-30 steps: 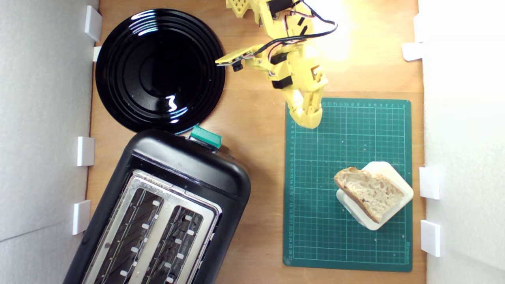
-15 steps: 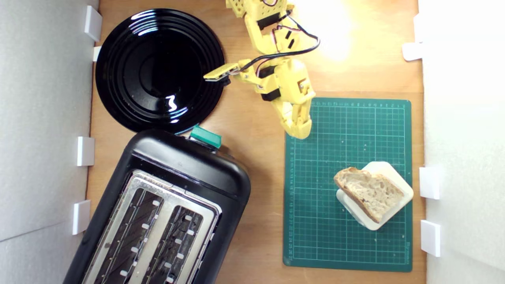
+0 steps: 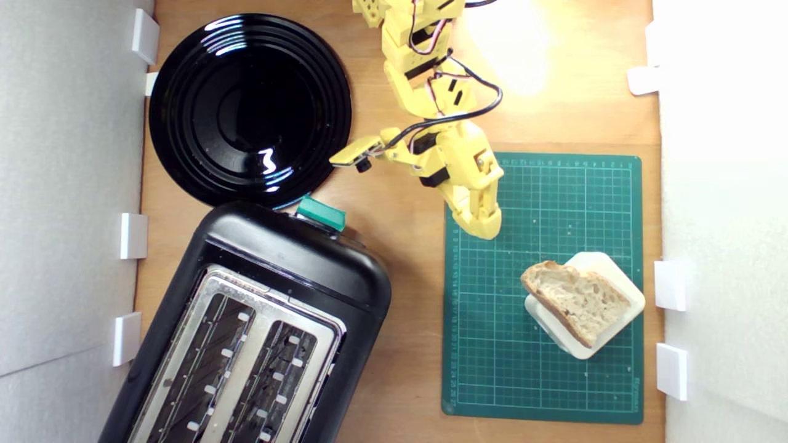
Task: Pick bread and place in toaster
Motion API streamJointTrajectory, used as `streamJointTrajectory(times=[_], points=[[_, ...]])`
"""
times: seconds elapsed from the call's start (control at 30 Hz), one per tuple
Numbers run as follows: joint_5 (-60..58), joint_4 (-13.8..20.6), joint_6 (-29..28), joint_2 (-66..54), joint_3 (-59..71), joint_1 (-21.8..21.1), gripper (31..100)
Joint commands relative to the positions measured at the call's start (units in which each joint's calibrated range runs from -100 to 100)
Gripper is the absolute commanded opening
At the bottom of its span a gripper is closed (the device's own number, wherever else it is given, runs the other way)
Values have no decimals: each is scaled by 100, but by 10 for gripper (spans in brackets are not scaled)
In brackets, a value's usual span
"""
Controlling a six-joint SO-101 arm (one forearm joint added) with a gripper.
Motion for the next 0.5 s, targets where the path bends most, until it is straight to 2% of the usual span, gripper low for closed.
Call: streamJointTrajectory(times=[0.0, 0.13, 0.27, 0.47], points=[[-182, -17, 22, 94, -424, -99, 313], [-191, -17, 22, 268, -587, -107, 316], [-191, -17, 22, 277, -596, -107, 360], [-515, -26, -19, 302, -578, -99, 365]])
